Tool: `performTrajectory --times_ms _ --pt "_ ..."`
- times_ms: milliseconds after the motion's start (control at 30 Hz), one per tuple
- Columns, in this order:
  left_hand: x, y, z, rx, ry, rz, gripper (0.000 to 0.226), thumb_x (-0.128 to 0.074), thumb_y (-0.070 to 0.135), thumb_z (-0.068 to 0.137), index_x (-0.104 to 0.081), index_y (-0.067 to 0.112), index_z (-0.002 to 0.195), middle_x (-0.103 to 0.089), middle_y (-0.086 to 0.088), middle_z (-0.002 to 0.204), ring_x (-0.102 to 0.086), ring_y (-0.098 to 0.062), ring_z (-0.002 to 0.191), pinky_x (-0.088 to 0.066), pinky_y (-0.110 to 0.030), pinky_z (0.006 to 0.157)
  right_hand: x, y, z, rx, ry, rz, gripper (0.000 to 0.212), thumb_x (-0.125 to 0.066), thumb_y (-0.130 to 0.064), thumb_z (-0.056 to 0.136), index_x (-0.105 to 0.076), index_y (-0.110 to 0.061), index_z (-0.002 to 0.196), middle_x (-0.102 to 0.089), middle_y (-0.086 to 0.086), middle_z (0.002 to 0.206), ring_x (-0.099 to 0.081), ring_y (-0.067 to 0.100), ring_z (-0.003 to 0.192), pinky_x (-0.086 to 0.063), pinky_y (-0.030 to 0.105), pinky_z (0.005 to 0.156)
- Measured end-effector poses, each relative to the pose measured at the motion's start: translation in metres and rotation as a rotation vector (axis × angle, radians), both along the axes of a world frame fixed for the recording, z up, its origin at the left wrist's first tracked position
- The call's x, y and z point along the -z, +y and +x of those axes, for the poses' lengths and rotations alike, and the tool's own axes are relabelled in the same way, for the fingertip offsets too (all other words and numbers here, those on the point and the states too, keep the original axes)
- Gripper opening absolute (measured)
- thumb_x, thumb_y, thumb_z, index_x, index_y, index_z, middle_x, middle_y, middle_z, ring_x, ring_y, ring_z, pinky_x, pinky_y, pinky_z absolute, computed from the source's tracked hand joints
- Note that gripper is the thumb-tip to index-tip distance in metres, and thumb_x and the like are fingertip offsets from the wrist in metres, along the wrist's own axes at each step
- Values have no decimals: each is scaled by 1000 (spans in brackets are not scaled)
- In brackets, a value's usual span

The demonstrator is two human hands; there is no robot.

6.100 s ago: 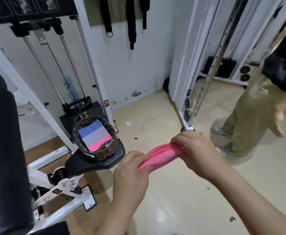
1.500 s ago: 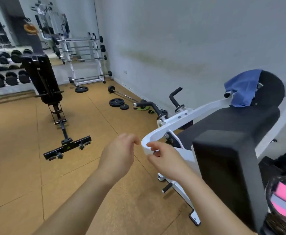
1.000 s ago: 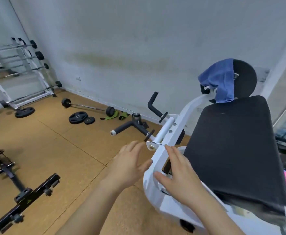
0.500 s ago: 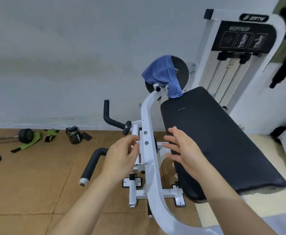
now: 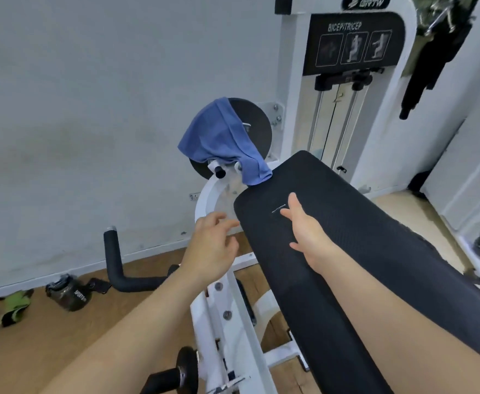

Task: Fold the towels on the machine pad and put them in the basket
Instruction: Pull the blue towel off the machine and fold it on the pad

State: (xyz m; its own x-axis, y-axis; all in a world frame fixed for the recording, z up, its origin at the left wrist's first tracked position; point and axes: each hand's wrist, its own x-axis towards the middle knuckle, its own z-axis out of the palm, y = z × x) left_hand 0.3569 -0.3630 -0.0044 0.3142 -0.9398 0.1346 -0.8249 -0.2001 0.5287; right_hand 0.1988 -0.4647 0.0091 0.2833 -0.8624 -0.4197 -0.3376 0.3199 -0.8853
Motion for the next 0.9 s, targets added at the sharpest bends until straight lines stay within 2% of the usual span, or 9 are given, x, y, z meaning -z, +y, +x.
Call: performTrajectory --times_ms 100,167,267,433,633,733,800,867,900 --pt "2 -56 26 57 -114 102 50 -51 19 95 -41 35 141 -25 1 155 -16 -23 142 -27 -38 114 3 -41 25 -66 168 -154 73 -21 -65 94 -38 -16 146 -40 9 150 -37 30 136 -27 48 114" --pt "3 -92 43 81 -120 151 55 -51 18 94 -37 38 143 -23 -2 157 -13 -26 143 -24 -41 114 10 -64 41 -182 266 -319 65 -19 -55 99 -36 -13 145 -34 13 152 -27 31 141 -17 48 117" --pt "8 -146 64 99 -102 190 57 -49 16 93 -35 37 145 -23 -6 157 -10 -30 143 -21 -42 115 24 -100 60 -304 477 -428 74 -13 -71 87 -23 -34 150 -12 0 161 -4 24 148 -5 55 117" --pt "40 -219 87 116 16 245 56 -50 17 90 -41 33 143 -31 -10 151 -19 -31 139 -16 -33 112 42 -147 87 -396 825 -529 59 -28 -57 97 -8 -42 151 7 -3 162 15 22 147 -15 57 112" --pt "83 -268 100 140 193 278 59 -52 17 88 -40 30 144 -27 -4 155 -19 -30 140 -17 -32 113 68 -203 117 -510 1045 -665 56 -38 -47 97 -19 -40 150 11 1 162 18 25 147 -13 55 113" --pt "95 -277 107 104 274 205 58 -51 19 83 -47 25 140 -42 5 146 -34 -26 135 -32 -35 111 81 -220 124 -513 1139 -733 53 -38 -39 98 -25 -31 149 3 0 162 12 24 148 -13 54 112" --pt "97 -275 110 81 305 119 53 -50 18 81 -56 24 134 -54 7 136 -46 -20 128 -38 -30 105 87 -224 126 -474 1154 -796 52 -40 -31 97 -29 -21 146 -14 -1 159 -1 21 148 -19 51 109" --pt "88 -267 105 70 342 36 44 -54 12 86 -61 24 128 -59 8 128 -52 -13 122 -38 -22 101 87 -225 125 -330 1001 -884 32 -44 -22 95 -51 -17 125 -44 -2 139 -28 19 138 -34 45 96" --pt "80 -260 101 69 377 -12 40 -56 11 87 -65 25 123 -62 10 124 -54 -10 118 -40 -23 102 82 -224 123 -202 841 -889 19 -46 -18 93 -60 -16 107 -56 -1 120 -45 20 122 -40 41 85"
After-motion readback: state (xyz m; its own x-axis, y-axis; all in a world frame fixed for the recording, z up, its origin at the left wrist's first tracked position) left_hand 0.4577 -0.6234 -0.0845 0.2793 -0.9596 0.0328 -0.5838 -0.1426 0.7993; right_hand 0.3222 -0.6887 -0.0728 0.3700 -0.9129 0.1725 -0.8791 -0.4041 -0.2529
